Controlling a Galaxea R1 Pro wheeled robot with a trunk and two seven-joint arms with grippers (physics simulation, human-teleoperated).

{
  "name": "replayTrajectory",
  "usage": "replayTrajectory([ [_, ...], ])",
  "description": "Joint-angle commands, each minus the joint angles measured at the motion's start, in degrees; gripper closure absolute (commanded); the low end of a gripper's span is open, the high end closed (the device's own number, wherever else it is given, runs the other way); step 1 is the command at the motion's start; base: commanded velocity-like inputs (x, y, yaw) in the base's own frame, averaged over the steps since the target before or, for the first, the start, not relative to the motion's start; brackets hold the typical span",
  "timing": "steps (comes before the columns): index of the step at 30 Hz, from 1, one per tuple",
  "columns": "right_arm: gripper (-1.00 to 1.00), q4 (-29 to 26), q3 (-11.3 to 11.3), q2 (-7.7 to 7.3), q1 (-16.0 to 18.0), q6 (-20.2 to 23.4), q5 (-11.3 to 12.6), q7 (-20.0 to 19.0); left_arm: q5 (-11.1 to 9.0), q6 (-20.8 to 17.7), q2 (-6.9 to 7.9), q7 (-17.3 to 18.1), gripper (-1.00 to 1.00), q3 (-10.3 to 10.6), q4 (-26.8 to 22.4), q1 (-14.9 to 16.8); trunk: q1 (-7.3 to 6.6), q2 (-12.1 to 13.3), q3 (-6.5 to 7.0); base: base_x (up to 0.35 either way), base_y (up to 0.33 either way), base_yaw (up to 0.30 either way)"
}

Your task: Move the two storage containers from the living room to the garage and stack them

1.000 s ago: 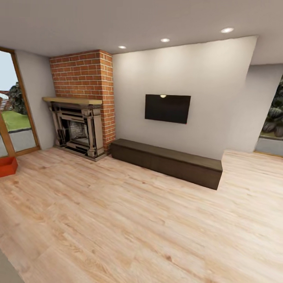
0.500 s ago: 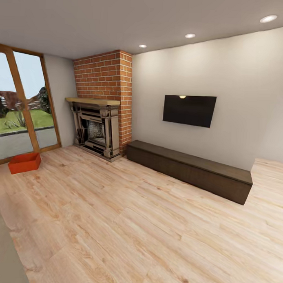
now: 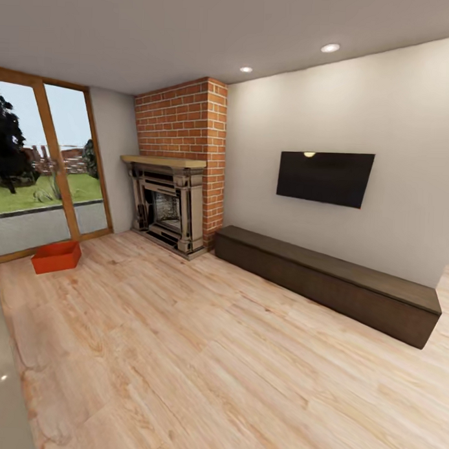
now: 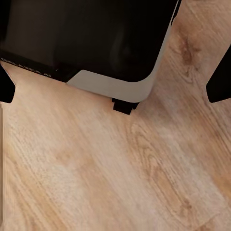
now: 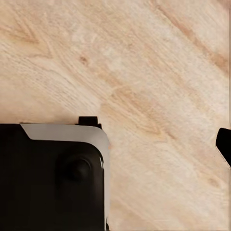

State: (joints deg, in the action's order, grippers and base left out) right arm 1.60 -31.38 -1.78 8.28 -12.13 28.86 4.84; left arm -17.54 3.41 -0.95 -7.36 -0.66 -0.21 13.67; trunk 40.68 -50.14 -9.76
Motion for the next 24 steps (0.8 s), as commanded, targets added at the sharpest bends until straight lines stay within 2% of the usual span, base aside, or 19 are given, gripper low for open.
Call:
replayTrajectory([
  [1,-1.00,0.15,-0.50,-0.01,0.07,-0.27,0.40,-0.01,-0.21,0.19,-0.02,-0.13,-1.00,-0.04,0.03,0.04,0.04,-0.05,-0.08,0.326,0.000,0.002],
  [14,-1.00,0.15,-0.68,-0.24,0.07,-0.29,0.16,-0.39,-0.21,0.17,-0.02,-0.12,-1.00,-0.04,0.00,0.05,0.04,-0.05,-0.08,0.326,0.000,0.000],
  [24,-1.00,0.15,-1.02,0.27,0.07,-0.33,0.08,0.17,-0.21,0.10,0.07,-0.12,-1.00,-0.04,0.03,0.04,0.04,-0.05,-0.08,0.326,0.000,0.001],
])
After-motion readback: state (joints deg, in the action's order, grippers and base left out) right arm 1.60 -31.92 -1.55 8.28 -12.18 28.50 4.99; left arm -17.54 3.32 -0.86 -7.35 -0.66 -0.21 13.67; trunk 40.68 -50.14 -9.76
